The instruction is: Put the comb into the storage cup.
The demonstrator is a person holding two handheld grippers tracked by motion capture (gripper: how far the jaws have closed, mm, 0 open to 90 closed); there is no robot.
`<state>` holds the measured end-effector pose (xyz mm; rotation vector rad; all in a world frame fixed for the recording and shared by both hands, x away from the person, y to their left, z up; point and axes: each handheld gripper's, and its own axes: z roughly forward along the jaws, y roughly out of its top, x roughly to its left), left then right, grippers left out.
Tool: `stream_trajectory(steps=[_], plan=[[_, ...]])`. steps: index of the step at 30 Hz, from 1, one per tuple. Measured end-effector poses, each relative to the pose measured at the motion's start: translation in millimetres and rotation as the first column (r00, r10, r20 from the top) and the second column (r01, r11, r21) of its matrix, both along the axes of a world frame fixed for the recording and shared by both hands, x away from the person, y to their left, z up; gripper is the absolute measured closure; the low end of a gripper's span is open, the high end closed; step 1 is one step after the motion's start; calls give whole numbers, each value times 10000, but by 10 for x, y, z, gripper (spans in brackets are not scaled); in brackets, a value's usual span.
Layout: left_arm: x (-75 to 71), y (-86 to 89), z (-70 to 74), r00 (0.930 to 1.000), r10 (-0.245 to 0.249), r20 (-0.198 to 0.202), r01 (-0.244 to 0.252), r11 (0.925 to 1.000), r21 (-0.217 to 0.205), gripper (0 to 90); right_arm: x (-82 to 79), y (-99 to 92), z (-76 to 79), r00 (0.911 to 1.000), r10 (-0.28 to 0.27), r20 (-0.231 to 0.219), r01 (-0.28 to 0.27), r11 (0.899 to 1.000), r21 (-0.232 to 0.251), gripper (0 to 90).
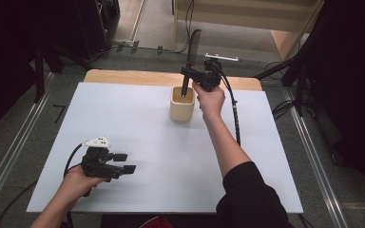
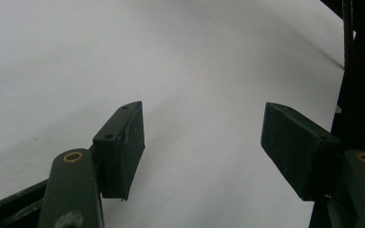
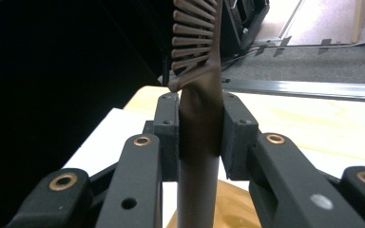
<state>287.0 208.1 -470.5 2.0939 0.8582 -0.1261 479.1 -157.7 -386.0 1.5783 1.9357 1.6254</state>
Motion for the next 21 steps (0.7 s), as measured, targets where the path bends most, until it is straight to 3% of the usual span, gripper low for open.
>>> stream_trajectory(steps=[5,21], plan=[[-1,-19,-10,10000,-50,-16,50,10000,25,324,-4,35,-38,9996,-29,288,35,9998,-201,698],[-3,-16,-6,10000,-60,0,60,10000,27,325,-31,56,-210,9987,-100,495,121,9990,-433,698]])
